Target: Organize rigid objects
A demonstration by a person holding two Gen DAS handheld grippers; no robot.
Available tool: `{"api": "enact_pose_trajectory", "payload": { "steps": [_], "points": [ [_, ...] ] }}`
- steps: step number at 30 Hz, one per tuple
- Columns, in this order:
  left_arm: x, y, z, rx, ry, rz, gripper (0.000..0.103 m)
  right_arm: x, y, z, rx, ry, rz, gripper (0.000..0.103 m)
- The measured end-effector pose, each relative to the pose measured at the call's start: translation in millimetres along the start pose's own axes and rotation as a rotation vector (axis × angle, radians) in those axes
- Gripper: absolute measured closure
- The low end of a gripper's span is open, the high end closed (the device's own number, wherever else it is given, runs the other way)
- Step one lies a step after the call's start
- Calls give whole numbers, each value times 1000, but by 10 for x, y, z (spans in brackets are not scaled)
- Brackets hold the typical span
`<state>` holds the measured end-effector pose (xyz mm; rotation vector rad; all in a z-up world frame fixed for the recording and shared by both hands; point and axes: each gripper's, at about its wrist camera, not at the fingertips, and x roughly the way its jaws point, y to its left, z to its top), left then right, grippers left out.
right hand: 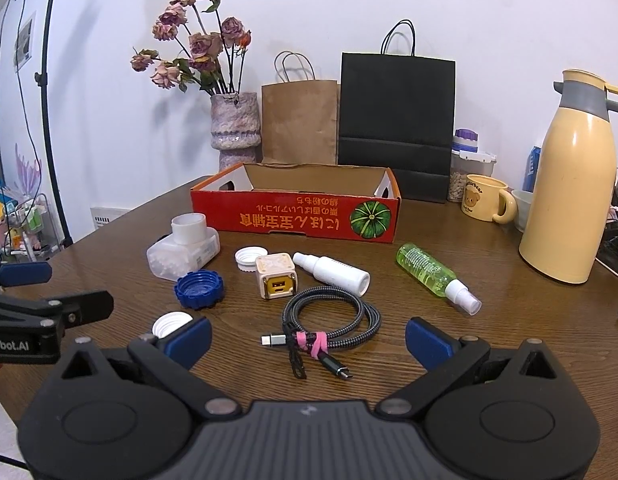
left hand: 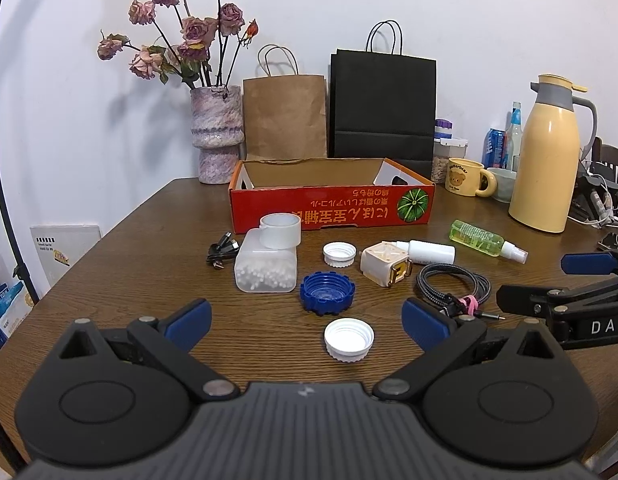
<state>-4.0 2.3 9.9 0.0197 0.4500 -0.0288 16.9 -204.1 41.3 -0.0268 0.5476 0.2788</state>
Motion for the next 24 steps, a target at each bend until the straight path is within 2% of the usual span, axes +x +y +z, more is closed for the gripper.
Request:
{"api": "enact_pose_trajectory", "payload": {
  "steps": [24],
  "points": [
    [-36, -7, 1, -1, -6, -2, 0, -21, 18, -11, -10, -12, -3, 0]
  ]
}}
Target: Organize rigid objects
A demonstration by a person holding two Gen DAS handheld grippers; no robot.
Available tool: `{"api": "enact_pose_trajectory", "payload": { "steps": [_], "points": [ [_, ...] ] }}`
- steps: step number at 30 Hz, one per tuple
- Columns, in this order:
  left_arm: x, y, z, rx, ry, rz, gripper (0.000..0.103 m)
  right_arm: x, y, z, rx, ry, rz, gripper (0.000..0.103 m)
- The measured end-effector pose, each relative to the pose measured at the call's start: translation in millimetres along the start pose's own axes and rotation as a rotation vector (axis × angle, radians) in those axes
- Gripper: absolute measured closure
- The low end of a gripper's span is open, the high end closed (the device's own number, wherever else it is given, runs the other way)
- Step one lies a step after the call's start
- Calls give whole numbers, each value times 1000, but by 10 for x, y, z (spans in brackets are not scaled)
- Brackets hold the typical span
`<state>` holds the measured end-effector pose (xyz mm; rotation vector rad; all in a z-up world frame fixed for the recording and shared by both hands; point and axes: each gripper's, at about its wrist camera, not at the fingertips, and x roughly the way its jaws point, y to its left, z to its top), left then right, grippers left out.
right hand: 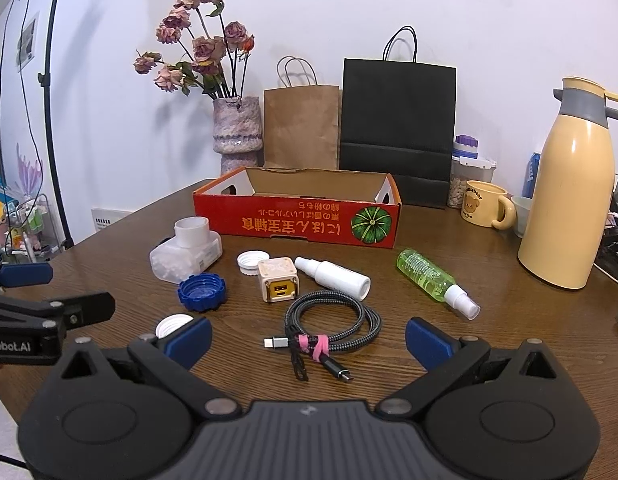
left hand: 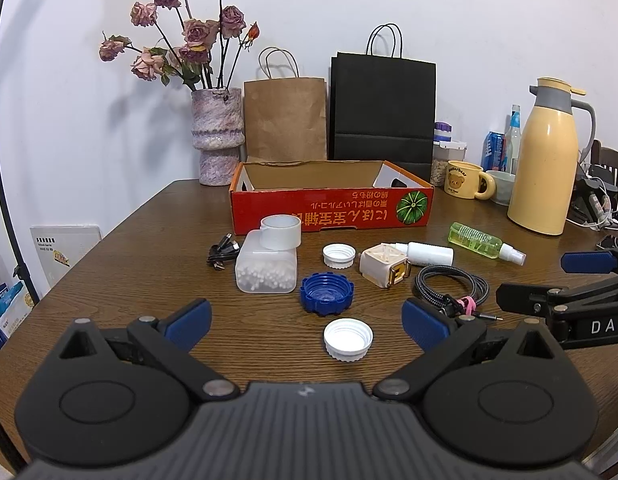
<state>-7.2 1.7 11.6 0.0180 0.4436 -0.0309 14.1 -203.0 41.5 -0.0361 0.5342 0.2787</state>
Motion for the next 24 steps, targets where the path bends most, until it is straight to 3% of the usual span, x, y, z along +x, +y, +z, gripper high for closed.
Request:
{"api": "enact_pose_trajectory", "payload": {
  "steps": [24],
  "points": [
    [-33, -6, 1, -1, -5, -2, 0, -13, 7, 6, -1, -4, 0, 0]
  ]
}}
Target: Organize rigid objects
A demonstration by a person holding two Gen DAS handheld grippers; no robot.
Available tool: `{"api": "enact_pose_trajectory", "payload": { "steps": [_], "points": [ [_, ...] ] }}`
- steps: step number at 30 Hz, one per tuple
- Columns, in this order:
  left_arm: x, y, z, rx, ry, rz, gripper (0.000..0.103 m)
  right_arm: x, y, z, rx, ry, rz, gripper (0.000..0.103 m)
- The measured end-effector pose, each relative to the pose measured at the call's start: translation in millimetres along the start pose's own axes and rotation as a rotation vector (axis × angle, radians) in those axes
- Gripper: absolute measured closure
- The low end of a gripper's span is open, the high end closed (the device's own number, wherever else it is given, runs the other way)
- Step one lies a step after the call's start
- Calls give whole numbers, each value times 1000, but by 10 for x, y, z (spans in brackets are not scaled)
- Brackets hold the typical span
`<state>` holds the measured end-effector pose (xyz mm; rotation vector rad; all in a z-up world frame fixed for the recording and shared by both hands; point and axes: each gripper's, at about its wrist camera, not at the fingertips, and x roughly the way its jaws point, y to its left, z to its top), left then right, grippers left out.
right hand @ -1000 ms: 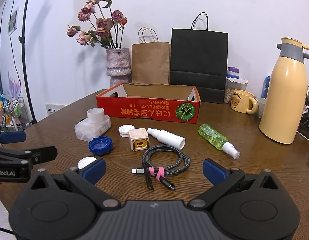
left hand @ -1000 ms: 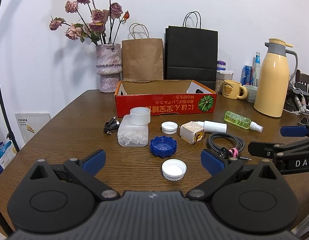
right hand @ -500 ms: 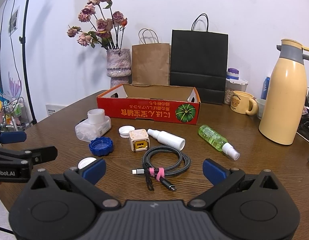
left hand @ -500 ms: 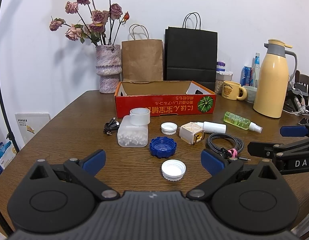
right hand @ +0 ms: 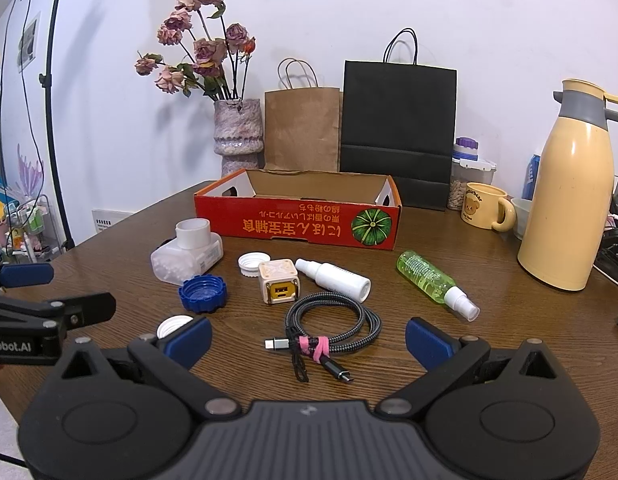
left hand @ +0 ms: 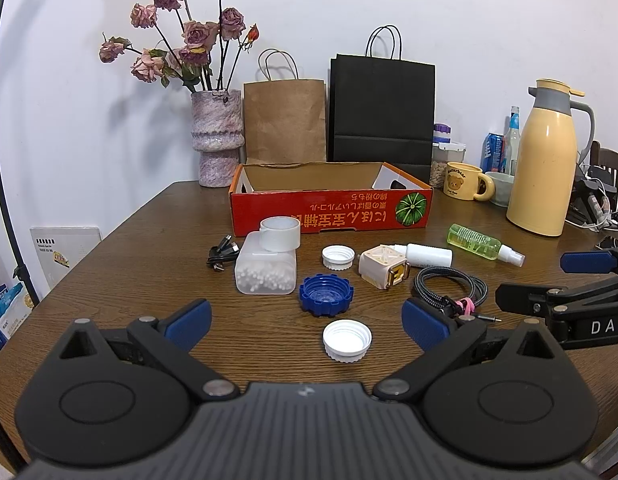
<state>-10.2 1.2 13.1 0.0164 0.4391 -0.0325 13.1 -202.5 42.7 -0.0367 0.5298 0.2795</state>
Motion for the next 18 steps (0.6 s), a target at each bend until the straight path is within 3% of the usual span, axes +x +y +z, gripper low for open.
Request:
{"api": "enact_pose_trajectory", "payload": {
  "steps": [18],
  "points": [
    [-22, -6, 9, 1, 1, -1, 0, -25, 7, 30, -3, -4, -3, 0]
  ]
}}
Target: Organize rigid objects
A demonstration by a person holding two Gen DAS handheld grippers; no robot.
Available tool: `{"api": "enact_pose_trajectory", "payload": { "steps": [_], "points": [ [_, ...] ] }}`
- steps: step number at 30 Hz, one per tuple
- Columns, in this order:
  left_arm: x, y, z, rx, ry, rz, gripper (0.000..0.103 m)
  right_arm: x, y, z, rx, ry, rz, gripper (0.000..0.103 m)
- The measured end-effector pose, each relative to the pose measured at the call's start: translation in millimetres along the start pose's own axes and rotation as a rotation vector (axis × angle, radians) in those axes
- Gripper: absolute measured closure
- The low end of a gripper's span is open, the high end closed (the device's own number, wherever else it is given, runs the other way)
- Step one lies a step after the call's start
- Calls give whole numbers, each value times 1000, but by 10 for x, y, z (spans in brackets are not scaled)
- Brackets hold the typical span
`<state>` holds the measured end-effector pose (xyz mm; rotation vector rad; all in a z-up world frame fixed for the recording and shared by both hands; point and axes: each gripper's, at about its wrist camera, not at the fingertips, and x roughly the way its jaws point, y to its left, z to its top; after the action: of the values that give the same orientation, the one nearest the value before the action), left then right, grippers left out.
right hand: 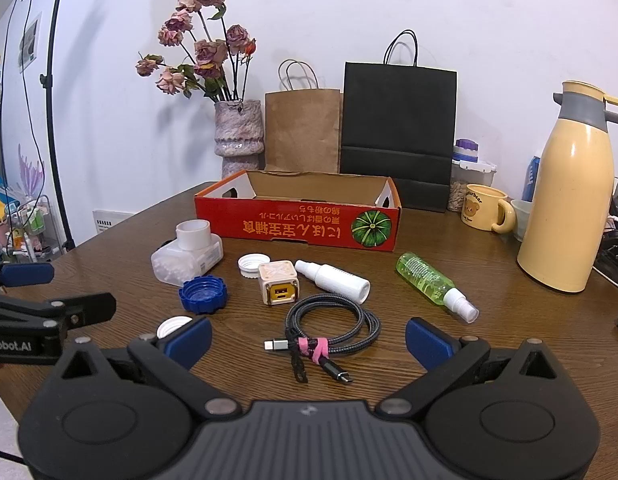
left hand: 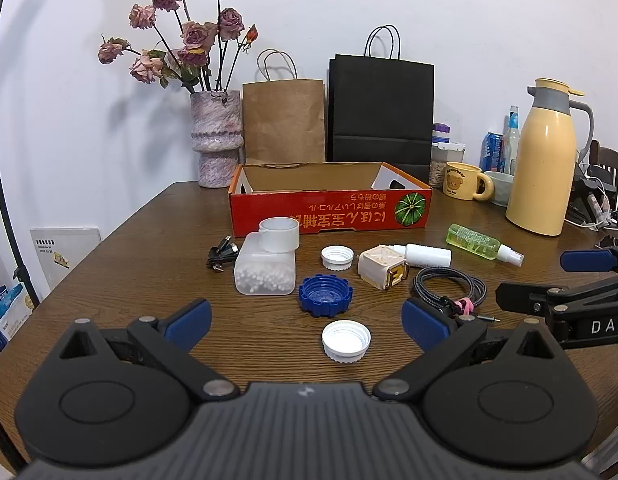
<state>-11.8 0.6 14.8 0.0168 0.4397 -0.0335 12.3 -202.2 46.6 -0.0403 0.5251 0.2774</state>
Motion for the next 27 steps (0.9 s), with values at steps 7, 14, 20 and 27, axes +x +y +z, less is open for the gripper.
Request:
{"api": "enact_pose_trajectory", "payload": {
  "steps": [7, 14, 20, 27],
  "points": [
    [-29, -17, 9, -1, 1, -6, 0, -10, -1, -3, 1, -6, 6, 0],
    [71, -25, 4, 3, 29, -19, 0, 40, -31, -62, 1, 4, 3, 0],
    [265, -39, 9, 2, 70, 1, 0, 132, -81, -102, 1, 23, -7, 0],
    [588, -155, -15, 34, 135, -2, 0, 234, -154, -139, -6, 33, -12, 0]
  ]
}}
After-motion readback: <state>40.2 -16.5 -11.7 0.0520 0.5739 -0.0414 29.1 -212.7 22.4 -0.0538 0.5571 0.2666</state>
